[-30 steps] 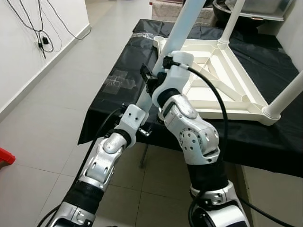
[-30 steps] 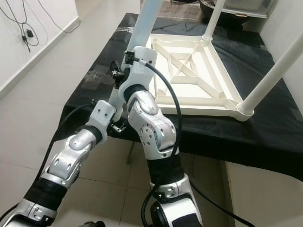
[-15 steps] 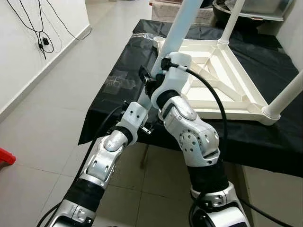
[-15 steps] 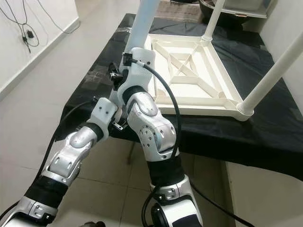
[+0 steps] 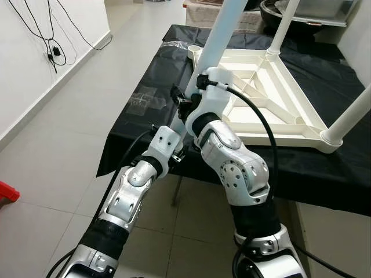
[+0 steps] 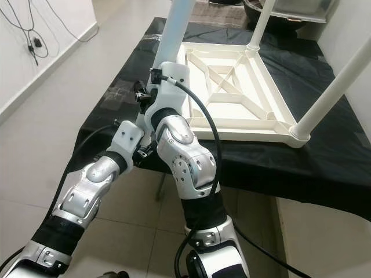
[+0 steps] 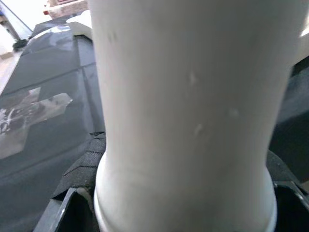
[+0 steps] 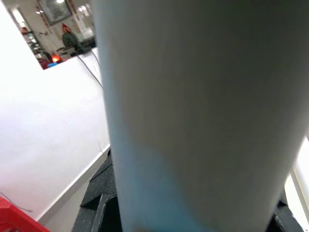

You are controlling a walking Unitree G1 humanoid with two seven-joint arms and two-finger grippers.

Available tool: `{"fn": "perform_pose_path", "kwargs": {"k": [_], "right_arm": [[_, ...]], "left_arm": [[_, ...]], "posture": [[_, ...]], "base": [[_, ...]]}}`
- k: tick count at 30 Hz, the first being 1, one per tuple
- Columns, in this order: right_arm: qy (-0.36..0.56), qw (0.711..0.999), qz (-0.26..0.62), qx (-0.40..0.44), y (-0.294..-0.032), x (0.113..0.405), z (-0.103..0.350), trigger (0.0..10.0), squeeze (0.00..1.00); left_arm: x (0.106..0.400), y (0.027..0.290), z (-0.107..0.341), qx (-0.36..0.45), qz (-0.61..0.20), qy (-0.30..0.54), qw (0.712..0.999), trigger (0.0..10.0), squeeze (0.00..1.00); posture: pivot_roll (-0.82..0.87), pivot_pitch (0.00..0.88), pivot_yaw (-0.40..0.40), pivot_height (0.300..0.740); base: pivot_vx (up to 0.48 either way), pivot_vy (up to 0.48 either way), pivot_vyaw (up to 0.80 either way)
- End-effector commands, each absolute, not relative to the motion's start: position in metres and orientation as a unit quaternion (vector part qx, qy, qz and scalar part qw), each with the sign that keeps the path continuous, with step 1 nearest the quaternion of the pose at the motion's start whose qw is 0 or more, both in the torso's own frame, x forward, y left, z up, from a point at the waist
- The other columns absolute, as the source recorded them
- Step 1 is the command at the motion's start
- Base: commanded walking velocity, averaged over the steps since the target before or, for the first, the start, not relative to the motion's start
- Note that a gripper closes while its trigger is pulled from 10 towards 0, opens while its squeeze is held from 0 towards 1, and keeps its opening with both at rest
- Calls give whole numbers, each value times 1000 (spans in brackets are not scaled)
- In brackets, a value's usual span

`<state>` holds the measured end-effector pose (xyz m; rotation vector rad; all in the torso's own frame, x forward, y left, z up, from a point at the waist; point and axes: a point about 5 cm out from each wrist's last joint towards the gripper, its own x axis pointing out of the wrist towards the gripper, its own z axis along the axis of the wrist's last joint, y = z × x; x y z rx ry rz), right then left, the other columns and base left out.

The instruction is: Building children table

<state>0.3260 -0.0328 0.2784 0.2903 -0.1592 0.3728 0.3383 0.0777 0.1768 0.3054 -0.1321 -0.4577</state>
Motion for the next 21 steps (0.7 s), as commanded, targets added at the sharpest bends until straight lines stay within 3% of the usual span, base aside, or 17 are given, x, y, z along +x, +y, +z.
{"fn": "perform_pose_path", "kwargs": {"k": [1, 2, 3, 4, 8, 9, 10, 14, 18, 21], "right_arm": [[-64, 970, 193, 131, -28, 322, 262, 10000, 0], [-66, 972, 190, 122, -29, 323, 260, 10000, 0], [-66, 972, 190, 122, -29, 323, 260, 10000, 0], [-67, 972, 193, 114, -32, 324, 259, 10000, 1000], [-65, 969, 208, 115, -36, 325, 256, 10000, 1000], [-68, 965, 224, 123, -41, 326, 255, 10000, 733], [-63, 954, 256, 141, -45, 327, 253, 10000, 0], [-58, 914, 363, 169, -56, 329, 253, 10000, 0], [-59, 902, 395, 163, -62, 331, 254, 10000, 0], [-35, 865, 475, 157, -65, 326, 252, 10000, 0]], "left_arm": [[335, 79, 168, 157, -229, -51, 959, 9137, 0], [334, 80, 168, 156, -229, -49, 960, 10000, 0], [334, 80, 168, 156, -229, -49, 960, 10000, 0], [332, 83, 167, 154, -227, -48, 960, 10000, 0], [327, 85, 166, 149, -230, -48, 960, 10000, 0], [322, 88, 165, 143, -234, -48, 961, 10000, 0], [313, 88, 161, 141, -254, -47, 956, 10000, 0], [288, 97, 145, 131, -297, -24, 946, 10000, 0], [280, 102, 142, 114, -298, -12, 948, 10000, 0], [270, 107, 139, 89, -304, 2, 948, 10000, 0]], "posture": [[74, 131, -38, 740], [74, 131, -38, 740], [74, 131, -38, 740], [72, 126, -37, 740], [75, 124, -39, 740], [75, 122, -43, 740], [79, 121, -51, 740], [76, 120, -47, 740], [76, 122, -48, 740], [80, 124, -52, 740]], "base": [[0, 0, 0], [0, 0, 0], [0, 0, 0], [0, 0, 0], [0, 0, 0], [0, 0, 0], [0, 0, 0], [0, 0, 0], [0, 0, 0], [0, 0, 0]]}}
